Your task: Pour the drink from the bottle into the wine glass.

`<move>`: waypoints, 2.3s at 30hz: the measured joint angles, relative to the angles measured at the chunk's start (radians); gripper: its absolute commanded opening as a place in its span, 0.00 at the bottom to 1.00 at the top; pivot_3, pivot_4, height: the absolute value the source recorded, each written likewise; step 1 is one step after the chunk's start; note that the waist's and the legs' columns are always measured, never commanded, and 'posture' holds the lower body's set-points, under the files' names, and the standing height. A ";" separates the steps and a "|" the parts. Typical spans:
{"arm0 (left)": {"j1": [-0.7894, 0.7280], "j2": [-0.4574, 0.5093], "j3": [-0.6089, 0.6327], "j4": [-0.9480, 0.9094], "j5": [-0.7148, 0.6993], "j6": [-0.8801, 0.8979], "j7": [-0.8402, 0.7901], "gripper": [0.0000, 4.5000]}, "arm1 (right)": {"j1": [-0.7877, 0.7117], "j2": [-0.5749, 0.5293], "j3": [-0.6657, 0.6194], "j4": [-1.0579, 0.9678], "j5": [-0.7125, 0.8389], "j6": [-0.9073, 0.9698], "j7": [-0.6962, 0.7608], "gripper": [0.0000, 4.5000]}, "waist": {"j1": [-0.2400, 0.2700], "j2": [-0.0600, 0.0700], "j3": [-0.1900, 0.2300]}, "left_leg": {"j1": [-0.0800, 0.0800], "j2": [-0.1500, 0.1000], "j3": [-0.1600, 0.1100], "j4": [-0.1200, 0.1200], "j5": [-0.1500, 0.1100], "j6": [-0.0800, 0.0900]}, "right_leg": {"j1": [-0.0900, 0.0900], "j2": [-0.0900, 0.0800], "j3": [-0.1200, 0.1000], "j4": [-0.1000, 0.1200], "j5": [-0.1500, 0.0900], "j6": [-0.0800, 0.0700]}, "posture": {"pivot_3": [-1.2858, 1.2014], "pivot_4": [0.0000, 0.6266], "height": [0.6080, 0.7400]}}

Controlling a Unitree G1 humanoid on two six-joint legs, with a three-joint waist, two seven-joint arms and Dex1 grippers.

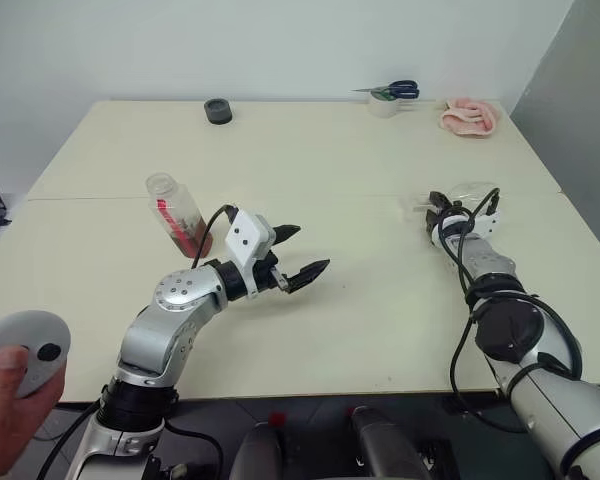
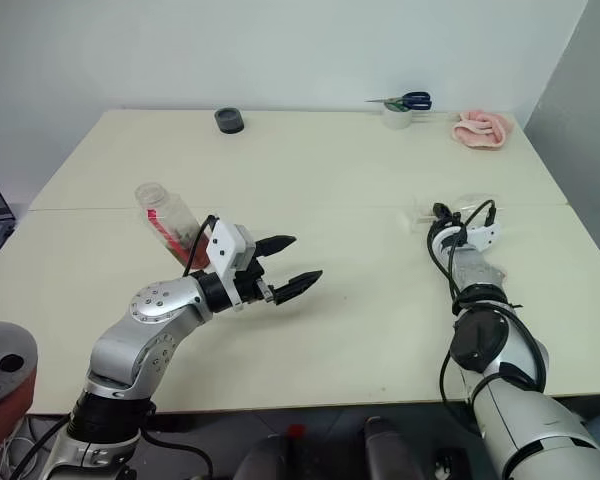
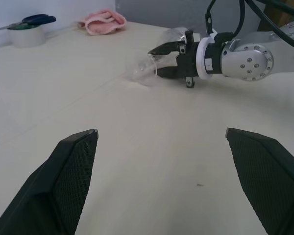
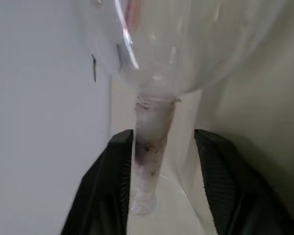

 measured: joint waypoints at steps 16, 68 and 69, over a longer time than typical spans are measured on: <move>0.118 0.085 0.136 -0.048 -0.038 0.004 -0.015 1.00 | 0.169 0.132 0.635 -0.678 -0.440 -0.105 0.166 0.03 | -0.010 0.004 0.002 | -0.001 0.002 -0.002 -0.003 0.000 -0.001 | -0.004 0.000 -0.002 0.001 0.002 -0.005 | 0.52 0.24 1.00; 0.475 -0.089 0.471 -0.039 -0.123 -0.146 0.225 1.00 | 0.496 -0.350 0.924 -1.367 -0.641 0.206 0.610 1.00 | 0.018 -0.001 0.000 | 0.001 0.000 -0.002 0.000 -0.001 -0.001 | 0.000 -0.002 -0.003 0.001 -0.002 -0.001 | 0.52 0.24 1.00; 0.474 -0.089 0.478 -0.040 -0.125 -0.146 0.229 1.00 | 0.451 -0.389 0.909 -1.380 -0.611 0.247 0.649 1.00 | 0.017 -0.001 0.000 | 0.001 0.000 -0.003 0.000 -0.001 -0.001 | 0.000 -0.001 -0.003 0.001 -0.002 -0.001 | 0.52 0.24 1.00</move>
